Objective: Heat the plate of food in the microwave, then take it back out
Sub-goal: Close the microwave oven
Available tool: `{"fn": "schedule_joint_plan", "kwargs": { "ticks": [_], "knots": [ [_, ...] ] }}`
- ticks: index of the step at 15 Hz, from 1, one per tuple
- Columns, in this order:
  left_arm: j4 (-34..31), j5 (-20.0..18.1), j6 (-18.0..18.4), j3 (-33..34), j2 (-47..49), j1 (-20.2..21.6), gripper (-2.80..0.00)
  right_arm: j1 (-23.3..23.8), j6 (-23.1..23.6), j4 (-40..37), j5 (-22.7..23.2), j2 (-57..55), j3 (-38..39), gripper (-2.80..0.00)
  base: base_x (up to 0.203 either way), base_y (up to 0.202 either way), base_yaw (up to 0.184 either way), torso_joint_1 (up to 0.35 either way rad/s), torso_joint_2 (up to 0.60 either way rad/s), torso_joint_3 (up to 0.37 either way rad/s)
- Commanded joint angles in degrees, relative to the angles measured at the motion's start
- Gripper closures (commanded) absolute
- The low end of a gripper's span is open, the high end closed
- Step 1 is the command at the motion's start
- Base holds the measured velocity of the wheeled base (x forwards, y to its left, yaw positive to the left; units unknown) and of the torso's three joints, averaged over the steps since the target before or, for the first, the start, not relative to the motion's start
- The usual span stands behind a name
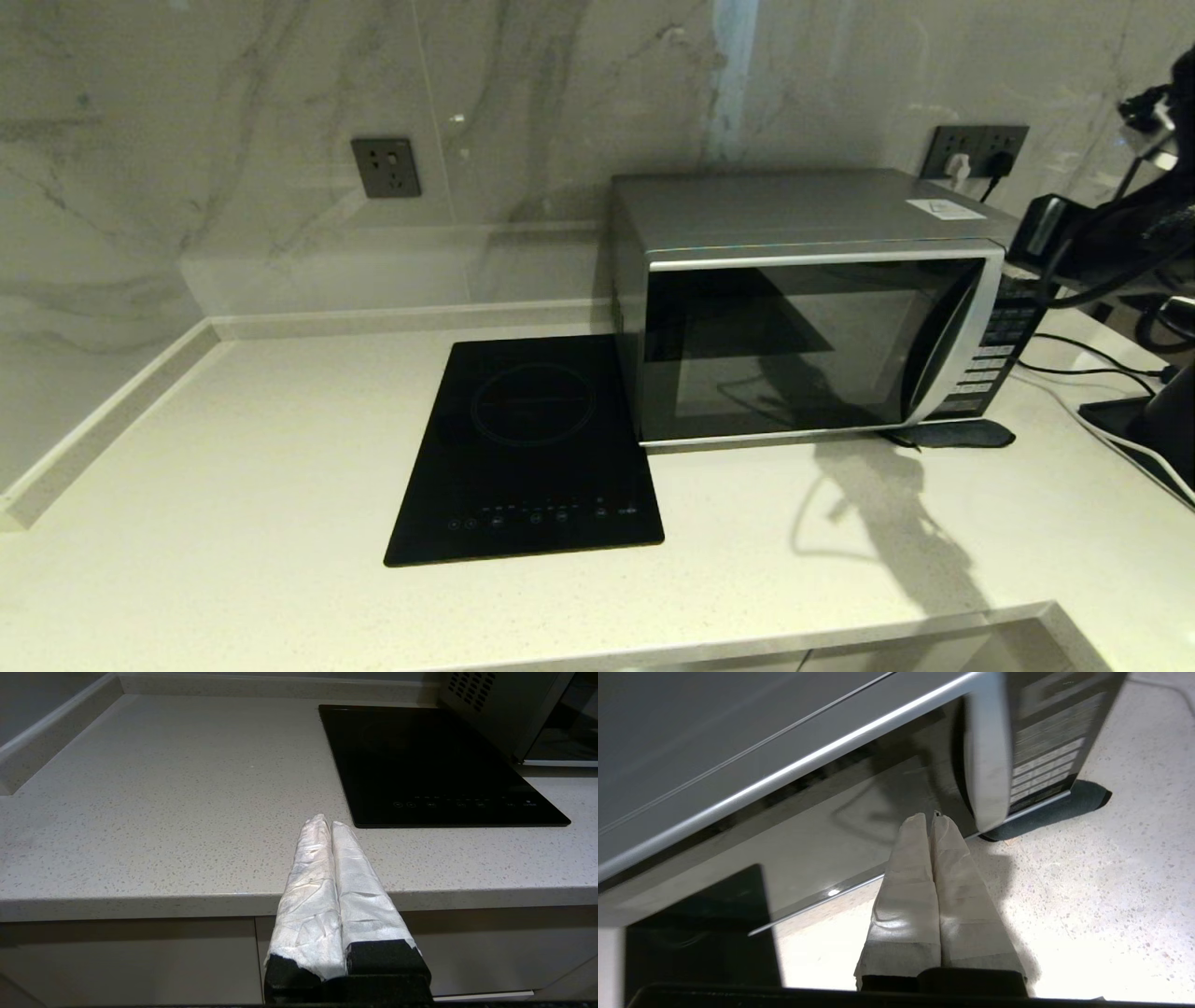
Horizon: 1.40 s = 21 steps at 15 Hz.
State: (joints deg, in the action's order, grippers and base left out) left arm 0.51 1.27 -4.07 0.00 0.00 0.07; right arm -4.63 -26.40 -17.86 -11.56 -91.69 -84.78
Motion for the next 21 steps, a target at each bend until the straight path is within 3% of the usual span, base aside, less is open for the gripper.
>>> {"fn": "schedule_joint_plan", "kwargs": {
  "ticks": [1,3,7,11,15,18,21],
  "knots": [
    [0.0,0.0,-0.1,0.0,0.1,0.0,0.0,7.3,-0.4,-0.4,10.0,5.7,2.3,0.0,0.0,0.0,0.0,0.0,0.0,0.0],
    [0.0,0.0,-0.1,0.0,0.1,0.0,0.0,12.6,-2.3,-0.4,18.7,7.4,4.6,0.0,0.0,0.0,0.0,0.0,0.0,0.0],
    [0.0,0.0,-0.1,0.0,0.1,0.0,0.0,18.6,-12.0,-0.4,31.6,6.5,5.5,0.0,0.0,0.0,0.0,0.0,0.0,0.0],
    [0.0,0.0,-0.1,0.0,0.1,0.0,0.0,19.8,-17.2,-0.3,34.1,3.0,7.7,0.0,0.0,0.0,0.0,0.0,0.0,0.0],
    [0.0,0.0,-0.1,0.0,0.1,0.0,0.0,22.8,-17.4,0.0,34.9,-2.9,8.5,0.0,0.0,0.0,0.0,0.0,0.0,0.0],
    [0.0,0.0,-0.1,0.0,0.1,0.0,0.0,26.1,-17.4,0.0,41.3,-6.9,8.6,0.0,0.0,0.0,0.0,0.0,0.0,0.0],
    [0.0,0.0,-0.1,0.0,0.1,0.0,0.0,26.9,-17.2,0.3,42.1,-9.5,9.3,0.0,0.0,0.0,0.0,0.0,0.0,0.0]
  ]
}}
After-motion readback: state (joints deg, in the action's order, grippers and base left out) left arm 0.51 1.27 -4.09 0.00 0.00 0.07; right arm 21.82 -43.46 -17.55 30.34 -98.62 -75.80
